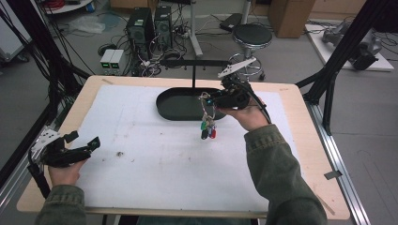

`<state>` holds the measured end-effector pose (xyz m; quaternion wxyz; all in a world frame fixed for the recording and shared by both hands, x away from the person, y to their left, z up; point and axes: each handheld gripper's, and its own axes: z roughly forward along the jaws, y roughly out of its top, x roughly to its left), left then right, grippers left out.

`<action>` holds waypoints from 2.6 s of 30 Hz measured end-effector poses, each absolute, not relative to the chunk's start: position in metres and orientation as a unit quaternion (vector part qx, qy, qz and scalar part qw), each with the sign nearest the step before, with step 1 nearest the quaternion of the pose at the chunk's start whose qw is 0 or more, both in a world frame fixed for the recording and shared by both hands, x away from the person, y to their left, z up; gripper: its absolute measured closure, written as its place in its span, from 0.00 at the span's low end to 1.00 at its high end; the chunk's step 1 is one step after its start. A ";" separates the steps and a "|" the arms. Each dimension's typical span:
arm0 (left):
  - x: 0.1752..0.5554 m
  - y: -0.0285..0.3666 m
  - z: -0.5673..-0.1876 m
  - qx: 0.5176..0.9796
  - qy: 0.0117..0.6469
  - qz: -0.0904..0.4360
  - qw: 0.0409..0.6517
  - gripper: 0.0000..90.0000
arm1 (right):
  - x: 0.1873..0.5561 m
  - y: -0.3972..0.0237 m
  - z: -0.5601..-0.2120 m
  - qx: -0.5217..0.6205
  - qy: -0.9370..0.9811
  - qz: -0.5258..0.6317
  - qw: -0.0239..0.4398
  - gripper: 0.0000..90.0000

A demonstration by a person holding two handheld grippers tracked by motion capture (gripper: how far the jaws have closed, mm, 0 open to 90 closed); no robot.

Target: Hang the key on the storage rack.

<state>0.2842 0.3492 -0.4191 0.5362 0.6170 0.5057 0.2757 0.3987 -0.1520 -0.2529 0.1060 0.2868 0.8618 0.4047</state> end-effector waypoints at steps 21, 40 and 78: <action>0.284 0.350 -0.420 0.609 0.509 0.269 0.545 0.02 | 0.438 -0.146 -0.240 0.301 0.861 0.397 0.098 0.77; 0.286 0.351 -0.422 0.602 0.512 0.266 0.552 0.02 | 0.484 -0.127 -0.226 0.311 0.862 0.388 0.101 0.77; 0.289 0.354 -0.423 0.589 0.514 0.261 0.567 0.02 | 0.546 -0.151 -0.268 0.409 0.833 0.359 0.103 0.76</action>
